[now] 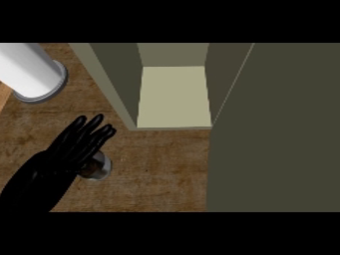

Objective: Pick up the wine, place it into the cabinet and close the cabinet

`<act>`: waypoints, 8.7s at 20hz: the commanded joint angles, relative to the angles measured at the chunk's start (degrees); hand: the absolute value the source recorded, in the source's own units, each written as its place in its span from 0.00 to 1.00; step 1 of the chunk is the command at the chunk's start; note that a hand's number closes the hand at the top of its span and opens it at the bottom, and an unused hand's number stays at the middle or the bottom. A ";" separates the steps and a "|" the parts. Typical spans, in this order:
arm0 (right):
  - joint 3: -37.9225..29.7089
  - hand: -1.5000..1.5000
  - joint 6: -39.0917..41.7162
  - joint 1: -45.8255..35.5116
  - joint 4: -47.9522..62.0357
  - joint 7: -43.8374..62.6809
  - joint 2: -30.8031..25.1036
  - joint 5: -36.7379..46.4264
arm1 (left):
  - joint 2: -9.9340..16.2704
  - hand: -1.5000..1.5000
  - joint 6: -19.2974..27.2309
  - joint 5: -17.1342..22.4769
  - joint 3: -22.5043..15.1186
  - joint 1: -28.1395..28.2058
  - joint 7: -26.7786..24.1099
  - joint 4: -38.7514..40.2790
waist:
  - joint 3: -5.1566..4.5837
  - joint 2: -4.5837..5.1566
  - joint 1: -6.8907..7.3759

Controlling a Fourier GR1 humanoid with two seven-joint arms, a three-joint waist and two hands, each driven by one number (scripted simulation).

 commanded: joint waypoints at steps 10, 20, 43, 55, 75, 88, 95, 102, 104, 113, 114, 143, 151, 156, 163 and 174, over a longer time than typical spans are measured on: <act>1.53 0.00 0.73 4.28 -19.40 19.31 -3.79 -8.68 | 18.46 0.00 -0.25 46.20 11.83 1.28 21.13 -8.72 | 0.08 -0.49 1.05; -0.97 0.00 -0.76 -0.48 -22.05 25.74 -4.04 -10.62 | 22.98 0.00 8.31 57.63 22.70 -0.94 28.26 -11.27 | 0.10 -0.45 1.10; -1.05 0.00 -4.85 -5.32 -26.69 34.30 -3.85 -9.48 | 22.53 0.00 0.04 47.29 28.49 -11.92 30.35 12.47 | 0.10 -0.38 0.24; -1.25 0.00 -5.06 -6.74 -27.70 36.52 -3.44 -9.12 | 19.89 0.00 -6.11 42.23 25.30 -14.87 31.51 24.07 | 0.09 -0.43 0.39; -0.11 0.00 -6.88 -13.27 -28.92 43.57 -2.84 -8.05 | 10.76 0.00 -22.77 18.52 25.60 -18.63 16.65 45.84 | 0.03 -0.41 0.16; -0.52 0.00 -3.55 -9.36 -25.92 37.84 -1.47 -7.40 | 9.47 0.00 -31.67 8.19 25.52 -17.15 6.16 56.41 | 0.08 -0.43 0.81; -5.48 0.00 -3.00 -11.65 -25.63 39.46 -2.75 -11.58 | 7.72 0.00 -33.67 -0.13 25.52 -23.68 -2.46 67.40 | 0.02 -0.20 -0.16; -2.60 0.00 -2.03 -6.57 -29.28 39.54 -1.90 -9.36 | 7.47 0.00 -34.76 -5.92 24.21 -19.10 -8.63 66.26 | 0.07 -0.39 0.23; -1.17 0.00 -3.12 -11.17 -25.77 39.31 -1.19 -7.24 | 7.00 0.00 -33.83 -4.85 23.55 -19.65 -7.27 66.04 | 0.08 -0.41 0.75; -3.49 0.00 -1.31 -7.63 -26.33 37.13 -1.44 -9.92 | 6.43 0.00 -33.94 -13.69 22.43 -22.64 -17.36 74.96 | 0.06 -0.27 0.31; -3.00 0.00 -1.61 -8.87 -25.47 36.70 -0.97 -9.36 | 6.63 0.00 -35.36 -14.13 22.33 -21.63 -18.88 75.24 | 0.05 -0.26 0.38; -0.60 0.00 -3.48 -9.92 -27.95 41.48 0.33 -6.60 | 2.63 1.00 -38.90 -21.51 15.28 -21.81 -30.25 75.88 | 0.00 -0.52 -0.06; -1.38 0.00 -3.21 -11.43 -20.68 36.72 1.03 -3.34 | 3.66 1.00 -2.65 -23.29 26.53 -12.70 -39.81 63.41 | 0.20 -0.95 2.74; 1.01 0.00 -3.74 -10.14 -26.06 39.25 1.59 -3.31 | 0.76 1.00 3.46 -26.18 26.26 -7.38 -48.00 57.24 | 0.09 -0.68 1.15; -0.19 0.00 -2.64 -9.99 -25.66 40.02 0.88 -5.60 | -6.02 1.00 4.98 -22.62 22.02 -2.61 -40.23 38.49 | 0.14 -0.59 1.21; -3.62 0.00 0.46 -7.75 -22.97 36.04 0.84 -8.29 | -8.86 1.00 14.90 -20.57 8.09 1.76 -19.55 13.71 | 0.17 -0.49 0.92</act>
